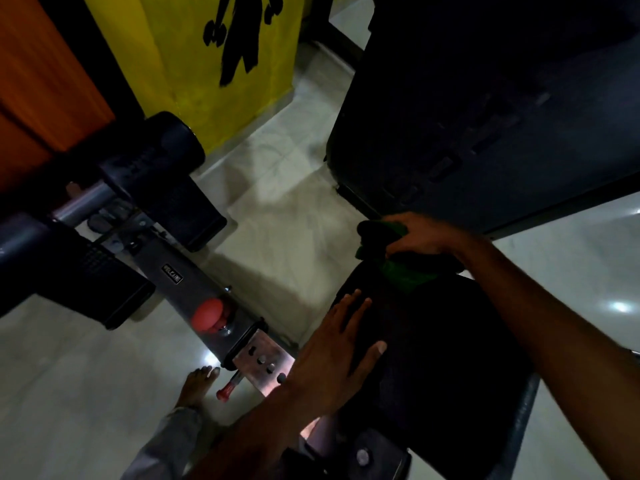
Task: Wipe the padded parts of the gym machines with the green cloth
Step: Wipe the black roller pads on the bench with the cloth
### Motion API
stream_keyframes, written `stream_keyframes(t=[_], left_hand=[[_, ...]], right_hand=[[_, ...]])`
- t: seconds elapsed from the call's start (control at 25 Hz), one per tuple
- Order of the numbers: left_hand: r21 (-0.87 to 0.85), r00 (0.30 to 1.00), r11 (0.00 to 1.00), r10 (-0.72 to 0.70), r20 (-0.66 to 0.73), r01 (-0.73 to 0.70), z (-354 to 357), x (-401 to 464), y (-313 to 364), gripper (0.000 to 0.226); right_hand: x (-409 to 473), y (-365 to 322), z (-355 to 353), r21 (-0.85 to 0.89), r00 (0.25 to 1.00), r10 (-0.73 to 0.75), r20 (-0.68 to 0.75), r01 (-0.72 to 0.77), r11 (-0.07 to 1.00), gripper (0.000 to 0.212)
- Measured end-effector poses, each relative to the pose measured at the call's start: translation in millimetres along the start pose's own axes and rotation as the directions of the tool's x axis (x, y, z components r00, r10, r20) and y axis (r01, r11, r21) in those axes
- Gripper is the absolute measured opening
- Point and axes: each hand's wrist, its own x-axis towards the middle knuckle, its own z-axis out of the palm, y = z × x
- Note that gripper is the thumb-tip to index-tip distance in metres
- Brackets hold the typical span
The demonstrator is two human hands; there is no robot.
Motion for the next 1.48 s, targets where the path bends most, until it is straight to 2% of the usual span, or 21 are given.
stream_keyframes(t=[0.12,0.2,0.32,0.36,0.44,0.52,0.6,0.72,0.76,0.88,0.92,1.08,1.16,1.28,1.36,1.48], left_hand=[[0.007,0.992,0.993,0.121,0.046,-0.122,-12.9,-0.1,-17.5,0.073],[0.059,0.973,0.973,0.219,0.074,-0.223,-22.0,10.9,-27.7,0.066],[0.095,0.920,0.920,0.368,0.132,-0.381,-33.0,43.1,-37.9,0.045],[0.072,0.911,0.915,0.384,0.150,-0.398,-35.7,54.1,-41.8,0.040],[0.018,0.916,0.933,0.350,0.197,-0.360,-48.2,79.8,-45.2,0.051],[-0.003,0.895,0.934,0.343,0.283,-0.357,-59.5,110.5,-51.8,0.049],[-0.037,0.819,0.906,0.397,0.413,-0.421,-67.5,140.2,-55.3,0.042],[-0.118,0.636,0.802,0.545,0.546,-0.585,-77.3,176.1,-39.3,0.047],[-0.158,0.574,0.773,0.576,0.582,-0.614,-76.7,185.0,-30.7,0.050],[-0.195,0.402,0.674,0.620,0.674,-0.712,-63.7,203.5,0.6,0.073],[-0.192,0.359,0.633,0.633,0.686,-0.750,-58.6,209.2,9.6,0.079],[-0.218,0.212,0.489,0.680,0.702,-0.844,-48.6,223.2,19.7,0.066],[-0.205,0.164,0.410,0.702,0.693,-0.889,-45.0,227.3,17.9,0.061],[-0.233,0.131,0.363,0.745,0.654,-0.902,-43.1,228.0,13.8,0.054],[-0.275,0.044,0.281,0.768,0.639,-0.919,-38.8,225.1,12.2,0.058],[-0.290,-0.054,0.165,0.783,0.620,-0.943,-26.2,221.6,25.6,0.062]], right_hand=[[-36.3,15.6,-15.8,0.009,0.992,0.115,-0.050,-0.115,0.993,0.052],[-64.0,18.2,-13.6,-0.024,0.983,0.134,-0.129,-0.138,0.990,0.053],[-82.1,-1.8,8.2,-0.279,0.955,0.068,-0.290,-0.152,0.948,0.057],[-84.5,-8.8,17.0,-0.367,0.953,0.039,-0.300,-0.153,0.917,0.059],[-95.5,-21.9,32.0,-0.489,0.946,-0.008,-0.323,-0.160,0.857,0.063],[-113.4,-33.2,52.8,-0.522,0.928,-0.027,-0.371,-0.184,0.833,0.069],[-130.0,-49.9,81.1,-0.512,0.916,-0.041,-0.399,-0.186,0.839,0.078],[-133.1,-68.9,102.2,-0.466,0.920,0.019,-0.391,-0.216,0.858,0.088],[-124.3,-75.0,104.1,-0.460,0.923,0.044,-0.382,-0.231,0.857,0.083],[-79.2,-89.2,121.3,-0.473,0.908,0.033,-0.418,-0.248,0.845,0.047],[-60.3,-93.6,126.9,-0.485,0.913,0.059,-0.404,-0.268,0.832,0.047],[-17.1,-108.5,132.9,-0.535,0.926,0.229,-0.299,-0.362,0.764,0.044],[-26.3,-109.9,143.2,-0.539,0.911,0.225,-0.346,-0.389,0.747,0.042],[-64.0,-122.9,180.8,-0.584,0.915,0.156,-0.372,-0.361,0.727,0.046],[-75.5,-127.7,198.5,-0.596,0.895,0.124,-0.429,-0.384,0.706,0.047],[-40.0,-130.7,194.3,-0.544,0.834,0.234,-0.500,-0.512,0.665,0.045]])
